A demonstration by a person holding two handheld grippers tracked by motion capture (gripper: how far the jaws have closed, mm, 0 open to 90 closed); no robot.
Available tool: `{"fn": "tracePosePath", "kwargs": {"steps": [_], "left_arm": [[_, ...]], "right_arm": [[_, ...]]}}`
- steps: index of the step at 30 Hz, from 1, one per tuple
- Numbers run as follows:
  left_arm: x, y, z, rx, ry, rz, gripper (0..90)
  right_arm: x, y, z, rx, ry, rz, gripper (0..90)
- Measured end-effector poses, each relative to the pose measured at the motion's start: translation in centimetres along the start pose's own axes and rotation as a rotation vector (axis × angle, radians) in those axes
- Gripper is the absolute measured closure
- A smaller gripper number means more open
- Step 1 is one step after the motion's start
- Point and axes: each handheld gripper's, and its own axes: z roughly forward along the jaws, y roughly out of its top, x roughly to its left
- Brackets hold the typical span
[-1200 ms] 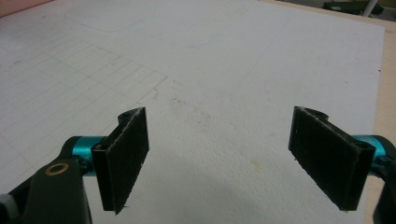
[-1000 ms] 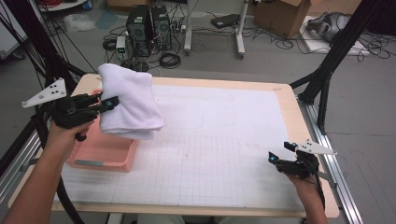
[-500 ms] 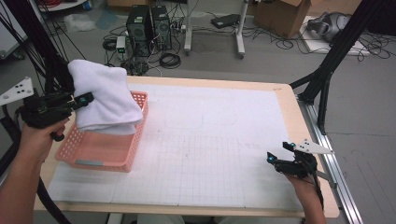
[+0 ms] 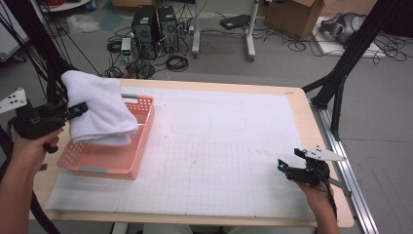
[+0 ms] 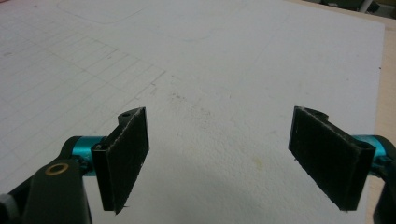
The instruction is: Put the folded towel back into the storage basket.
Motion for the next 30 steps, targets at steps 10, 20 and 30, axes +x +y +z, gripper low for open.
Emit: {"fn": "tracePosePath", "kwargs": {"steps": [10, 20, 30], "left_arm": [[0.7, -2.3, 0.6, 0.037, 0.002, -0.043, 73.5], [1.2, -4.6, 1.7, 0.091, -0.011, -0.082, 72.9], [2.2, -5.7, 1.9, 0.102, 0.014, -0.135, 72.6]], "right_arm": [[0.1, 0.0, 0.1, 0.006, 0.005, 0.004, 19.1], [0.2, -0.1, 0.1, 0.005, 0.003, 0.001, 19.1], [0.2, -0.1, 0.1, 0.018, 0.003, -0.007, 19.1]]}}
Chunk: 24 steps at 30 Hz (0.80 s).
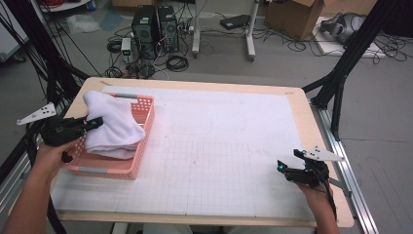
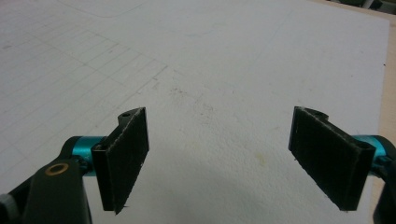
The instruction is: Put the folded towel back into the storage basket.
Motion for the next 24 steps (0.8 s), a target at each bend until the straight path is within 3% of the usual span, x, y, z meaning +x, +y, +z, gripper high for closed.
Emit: {"fn": "tracePosePath", "kwargs": {"steps": [6, 11, 18, 24], "left_arm": [[0.3, 0.3, -1.1, -0.01, -0.004, 0.0, 72.7], [0.2, 0.4, -1.1, 0.025, -0.011, 0.011, 72.6], [-0.1, 0.1, 0.3, 0.096, -0.003, 0.017, 71.9], [0.1, 0.2, 0.6, 0.156, 0.051, -0.018, 69.5]], "right_arm": [[-0.1, -0.1, 0.1, 0.004, -0.001, 0.0, 19.1], [0.1, 0.0, 0.3, 0.01, 0.004, -0.006, 19.1], [0.1, 0.0, 0.3, 0.009, 0.003, -0.002, 19.1], [0.1, 0.0, 0.2, 0.007, 0.005, -0.004, 19.1]]}}
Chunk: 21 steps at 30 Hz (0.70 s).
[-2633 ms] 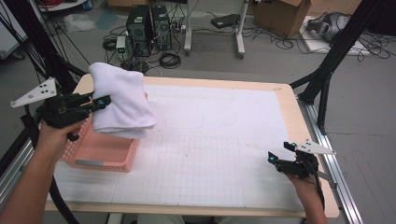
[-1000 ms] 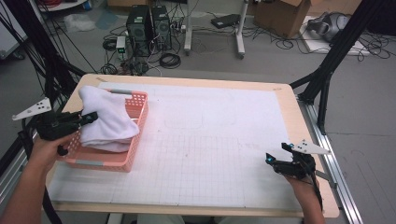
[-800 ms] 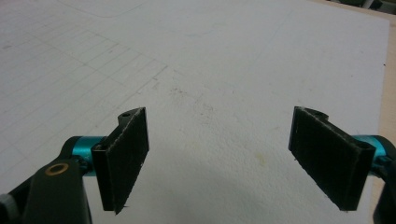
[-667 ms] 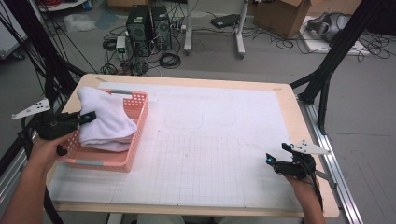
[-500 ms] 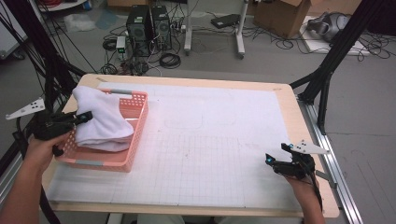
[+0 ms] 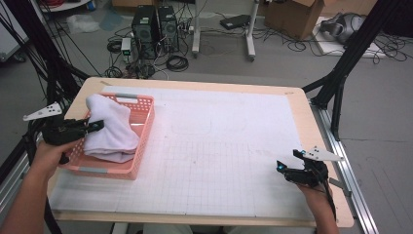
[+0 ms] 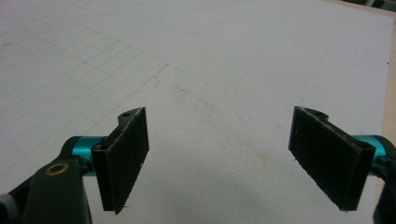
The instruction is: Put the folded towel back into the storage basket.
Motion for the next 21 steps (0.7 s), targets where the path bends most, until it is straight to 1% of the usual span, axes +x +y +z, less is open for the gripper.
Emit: {"fn": "tracePosePath", "kwargs": {"steps": [3, 4, 6, 7, 8, 10, 12, 14, 15, 16, 19, 21], "left_arm": [[0.1, 0.1, 0.0, 0.026, 0.019, -0.026, 67.1], [0.1, 0.1, 0.0, 0.026, 0.032, -0.035, 65.0], [0.2, 0.2, -0.2, 0.025, 0.06, -0.056, 57.7], [0.2, 0.3, -0.4, 0.022, 0.085, -0.068, 52.8], [0.2, 0.4, -0.6, 0.018, 0.122, -0.077, 45.9], [0.2, 0.8, -1.4, -0.008, 0.197, -0.074, 36.7], [0.0, 1.2, -2.0, -0.03, 0.241, -0.058, 34.0], [-0.3, 1.6, -2.6, -0.05, 0.252, -0.051, 32.6], [-0.5, 1.8, -2.7, -0.047, 0.261, -0.04, 32.3], [-0.8, 1.8, -2.6, -0.043, 0.26, -0.035, 32.3], [-1.7, 1.9, -2.1, -0.018, 0.255, -0.016, 32.3], [-2.3, 1.8, -1.5, -0.015, 0.258, -0.007, 32.7]], "right_arm": [[0.0, 0.0, 0.0, -0.001, 0.0, 0.0, 19.1], [0.1, 0.0, 0.0, -0.001, 0.001, 0.0, 19.1], [0.1, 0.0, 0.0, -0.001, 0.005, -0.001, 19.1], [0.1, 0.0, 0.0, -0.002, 0.006, 0.001, 19.1], [0.1, 0.0, 0.0, -0.003, 0.007, -0.001, 19.1], [0.1, 0.0, 0.1, -0.003, 0.008, 0.002, 19.1], [0.1, 0.1, 0.1, -0.003, 0.009, 0.0, 19.1], [0.2, 0.1, 0.2, -0.002, 0.012, 0.002, 19.1], [0.2, 0.1, 0.2, -0.001, 0.014, -0.001, 19.1], [0.3, 0.1, 0.2, -0.001, 0.014, -0.001, 19.1], [0.3, 0.1, 0.2, 0.0, 0.015, -0.003, 19.1], [0.3, 0.1, 0.2, -0.001, 0.015, -0.001, 19.1]]}}
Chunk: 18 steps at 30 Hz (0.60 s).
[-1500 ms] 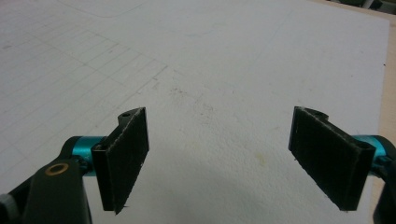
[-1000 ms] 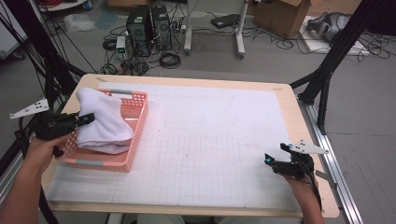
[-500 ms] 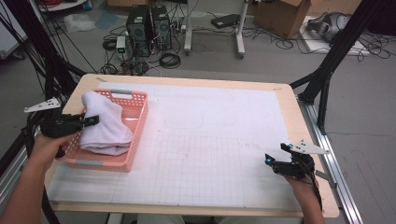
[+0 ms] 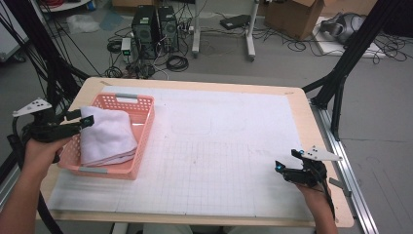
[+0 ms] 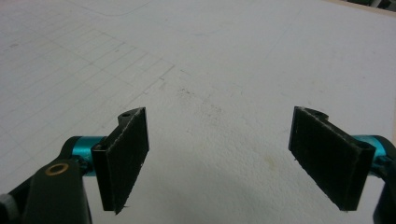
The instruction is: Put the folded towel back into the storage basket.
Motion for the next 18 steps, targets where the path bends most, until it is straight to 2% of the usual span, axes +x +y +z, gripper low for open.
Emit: {"fn": "tracePosePath", "kwargs": {"steps": [3, 5, 8, 9, 10, 11, 13, 14, 16, 18], "left_arm": [[-0.9, -0.3, 1.0, 0.03, -0.006, -0.003, 33.7], [-1.4, -0.6, 1.8, 0.068, 0.002, 0.0, 34.2], [-1.8, -1.2, 3.2, 0.139, 0.039, -0.004, 35.1], [-1.8, -1.2, 3.2, 0.139, 0.039, -0.004, 35.3], [-2.0, -1.6, 4.2, 0.207, 0.095, -0.009, 35.4], [-2.2, -1.7, 4.7, 0.243, 0.129, -0.006, 35.4], [-2.4, -1.7, 5.5, 0.297, 0.206, -0.013, 36.0], [-2.5, -1.7, 6.0, 0.318, 0.232, -0.014, 36.5], [-2.7, -1.9, 6.8, 0.362, 0.259, -0.001, 36.3], [-2.7, -2.3, 7.5, 0.395, 0.263, -0.003, 36.2]], "right_arm": [[-0.1, 0.0, -0.2, -0.003, -0.004, 0.001, 19.1], [-0.2, 0.0, -0.2, -0.008, -0.005, 0.0, 19.1], [-0.2, 0.0, -0.3, -0.009, -0.006, 0.0, 19.1], [-0.2, 0.0, -0.4, -0.008, -0.005, 0.003, 19.1], [-0.2, 0.0, -0.4, -0.009, -0.005, 0.003, 19.1], [-0.2, 0.0, -0.4, -0.011, -0.005, 0.002, 19.1], [-0.2, 0.0, -0.4, -0.008, -0.004, 0.003, 19.1], [-0.2, 0.0, -0.3, -0.008, -0.004, 0.001, 19.1], [-0.1, 0.0, -0.3, -0.007, -0.003, 0.005, 19.1], [-0.1, 0.0, -0.4, -0.008, -0.004, 0.004, 19.1]]}}
